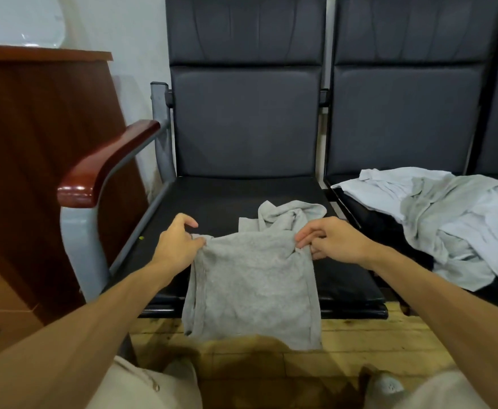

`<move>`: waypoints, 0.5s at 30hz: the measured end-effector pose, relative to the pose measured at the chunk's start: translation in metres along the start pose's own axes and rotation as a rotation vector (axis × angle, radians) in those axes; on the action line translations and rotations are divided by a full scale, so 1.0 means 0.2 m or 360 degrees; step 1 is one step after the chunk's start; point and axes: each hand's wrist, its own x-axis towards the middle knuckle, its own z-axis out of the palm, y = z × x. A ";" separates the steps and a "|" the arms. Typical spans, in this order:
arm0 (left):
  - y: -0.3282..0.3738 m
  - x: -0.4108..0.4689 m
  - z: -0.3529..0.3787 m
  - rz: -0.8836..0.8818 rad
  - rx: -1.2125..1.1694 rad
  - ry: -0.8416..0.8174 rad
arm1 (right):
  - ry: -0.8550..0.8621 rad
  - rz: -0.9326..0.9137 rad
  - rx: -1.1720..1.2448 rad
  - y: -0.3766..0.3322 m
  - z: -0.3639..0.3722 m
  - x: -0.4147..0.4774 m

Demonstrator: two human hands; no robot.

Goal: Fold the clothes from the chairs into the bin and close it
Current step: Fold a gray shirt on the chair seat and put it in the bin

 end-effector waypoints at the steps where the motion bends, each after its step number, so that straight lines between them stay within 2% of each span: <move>1: -0.01 0.01 -0.01 0.0062 0.0036 -0.0031 | 0.0016 -0.0053 -0.0102 0.02 -0.01 0.01; 4: -0.01 0.04 -0.02 0.0156 0.0010 -0.0177 | 0.0057 -0.0225 -0.0602 0.05 -0.03 0.05; 6: -0.01 0.06 -0.03 0.0208 0.0052 -0.0273 | 0.0082 -0.0271 -0.0746 0.04 -0.05 0.07; 11: -0.07 0.10 -0.06 0.0445 0.0453 -0.0382 | -0.0066 -0.0247 -0.0745 0.06 -0.08 0.11; 15: -0.04 0.09 -0.08 0.0592 0.0359 -0.0347 | -0.0025 -0.0289 -0.0725 0.07 -0.07 0.12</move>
